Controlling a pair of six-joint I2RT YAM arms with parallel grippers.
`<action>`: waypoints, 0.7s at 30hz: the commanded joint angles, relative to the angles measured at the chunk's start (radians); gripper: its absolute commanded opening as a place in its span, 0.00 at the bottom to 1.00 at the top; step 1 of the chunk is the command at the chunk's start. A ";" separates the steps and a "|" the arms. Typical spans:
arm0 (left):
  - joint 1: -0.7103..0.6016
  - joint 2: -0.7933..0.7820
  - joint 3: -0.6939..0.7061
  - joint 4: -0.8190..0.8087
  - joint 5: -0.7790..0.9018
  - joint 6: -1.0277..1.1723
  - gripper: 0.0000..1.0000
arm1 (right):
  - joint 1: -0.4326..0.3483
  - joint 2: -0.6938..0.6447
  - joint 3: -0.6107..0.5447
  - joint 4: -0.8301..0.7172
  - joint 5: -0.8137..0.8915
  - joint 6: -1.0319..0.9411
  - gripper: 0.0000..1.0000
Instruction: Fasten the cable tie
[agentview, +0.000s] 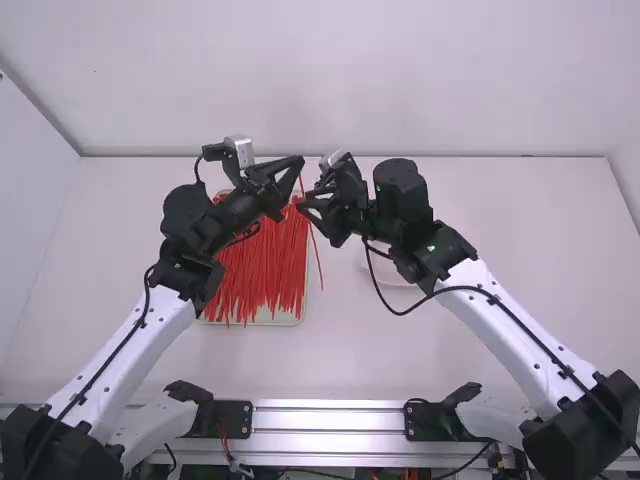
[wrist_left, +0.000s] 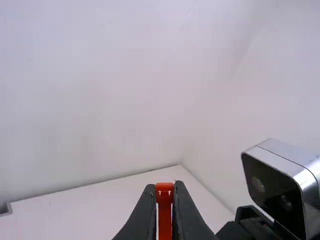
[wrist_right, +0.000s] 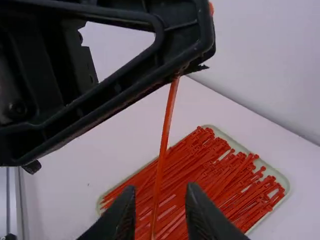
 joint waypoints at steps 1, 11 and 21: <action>-0.010 -0.003 -0.003 0.009 0.013 -0.003 0.02 | 0.000 0.004 -0.005 0.004 -0.001 0.001 0.18; -0.009 -0.003 -0.003 0.021 0.013 -0.029 0.13 | 0.000 0.004 -0.005 0.004 0.002 0.001 0.00; -0.009 -0.004 -0.002 0.045 0.010 0.102 0.54 | -0.124 -0.005 -0.005 0.024 -0.016 0.002 0.00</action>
